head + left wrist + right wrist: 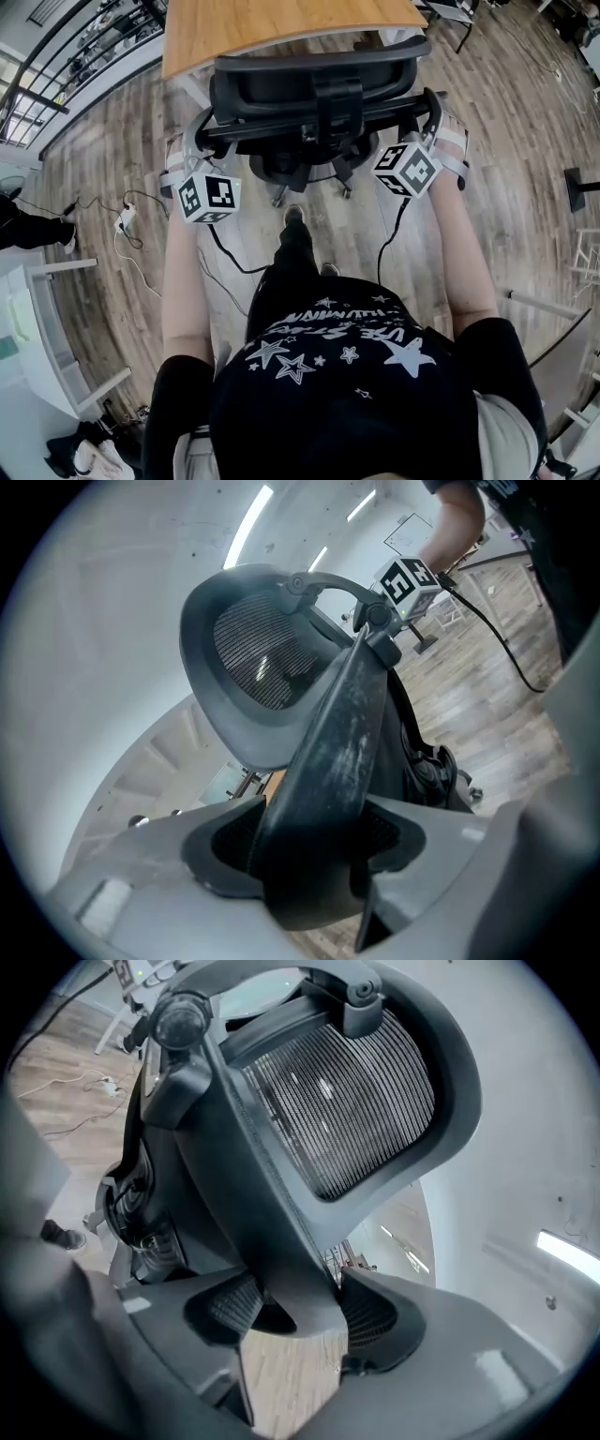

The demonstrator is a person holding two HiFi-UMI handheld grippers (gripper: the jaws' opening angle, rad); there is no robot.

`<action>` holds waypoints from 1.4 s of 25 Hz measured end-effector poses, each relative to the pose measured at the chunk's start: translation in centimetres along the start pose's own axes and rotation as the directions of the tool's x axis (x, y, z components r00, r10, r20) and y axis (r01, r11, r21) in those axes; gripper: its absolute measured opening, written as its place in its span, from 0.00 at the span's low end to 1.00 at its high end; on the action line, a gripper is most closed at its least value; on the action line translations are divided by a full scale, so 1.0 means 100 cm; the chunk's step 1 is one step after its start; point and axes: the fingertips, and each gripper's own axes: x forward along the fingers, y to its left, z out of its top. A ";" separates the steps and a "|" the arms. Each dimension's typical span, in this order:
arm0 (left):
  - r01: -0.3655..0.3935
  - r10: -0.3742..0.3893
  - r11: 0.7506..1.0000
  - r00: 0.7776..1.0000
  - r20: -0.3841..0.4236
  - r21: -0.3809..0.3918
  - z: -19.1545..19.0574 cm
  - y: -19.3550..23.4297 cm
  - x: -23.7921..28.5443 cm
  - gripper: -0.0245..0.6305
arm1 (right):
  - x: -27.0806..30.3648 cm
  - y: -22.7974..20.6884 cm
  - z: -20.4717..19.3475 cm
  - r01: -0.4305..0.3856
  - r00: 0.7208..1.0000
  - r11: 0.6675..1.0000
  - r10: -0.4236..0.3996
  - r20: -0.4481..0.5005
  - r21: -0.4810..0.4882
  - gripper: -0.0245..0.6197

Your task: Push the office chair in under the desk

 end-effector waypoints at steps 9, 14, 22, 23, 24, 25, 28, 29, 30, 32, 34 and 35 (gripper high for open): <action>0.003 -0.003 1.000 1.000 0.007 0.017 -0.010 0.035 0.071 0.44 | 0.078 -0.011 0.024 -0.007 1.000 1.000 0.007 -0.022 0.008 0.44; 0.004 -0.004 1.000 1.000 0.005 0.017 -0.024 0.054 0.097 0.44 | 0.108 -0.012 0.045 -0.006 1.000 1.000 0.007 -0.026 0.012 0.44; 0.017 -0.017 1.000 1.000 -0.005 0.001 -0.041 0.088 0.147 0.44 | 0.160 -0.020 0.076 -0.010 0.999 1.000 0.010 -0.031 0.002 0.44; 0.020 -0.020 1.000 1.000 -0.002 0.002 -0.043 0.092 0.153 0.44 | 0.166 -0.021 0.078 -0.008 0.999 1.000 0.008 -0.035 0.003 0.44; 0.021 -0.021 1.000 1.000 0.001 0.006 -0.044 0.094 0.159 0.44 | 0.171 -0.021 0.079 -0.006 0.999 1.000 0.006 -0.041 0.004 0.44; 0.022 -0.022 1.000 1.000 0.004 0.010 -0.045 0.095 0.164 0.44 | 0.176 -0.020 0.080 -0.004 0.999 1.000 0.004 -0.046 0.006 0.44; 0.019 -0.019 1.000 1.000 0.014 0.020 -0.048 0.099 0.178 0.44 | 0.190 -0.018 0.081 -0.002 0.998 1.000 0.003 -0.065 0.007 0.44; 0.015 -0.015 1.000 1.000 0.018 0.024 -0.049 0.100 0.182 0.44 | 0.194 -0.018 0.082 -0.001 0.997 1.000 0.001 -0.072 0.005 0.44; 0.011 -0.012 1.000 1.000 0.022 0.028 -0.049 0.102 0.185 0.44 | 0.198 -0.019 0.083 0.002 0.997 1.000 -0.002 -0.076 0.004 0.44; 0.005 -0.006 0.999 1.000 0.029 0.035 -0.050 0.104 0.191 0.44 | 0.205 -0.020 0.084 0.010 0.996 1.000 -0.010 -0.083 0.006 0.44; -0.002 0.000 0.999 0.999 0.039 0.043 -0.050 0.107 0.200 0.44 | 0.215 -0.021 0.086 0.022 0.996 1.000 -0.021 -0.092 0.011 0.44; -0.005 0.003 0.999 0.999 0.044 0.045 -0.050 0.110 0.205 0.44 | 0.222 -0.023 0.087 0.029 0.995 0.999 -0.027 -0.097 0.014 0.44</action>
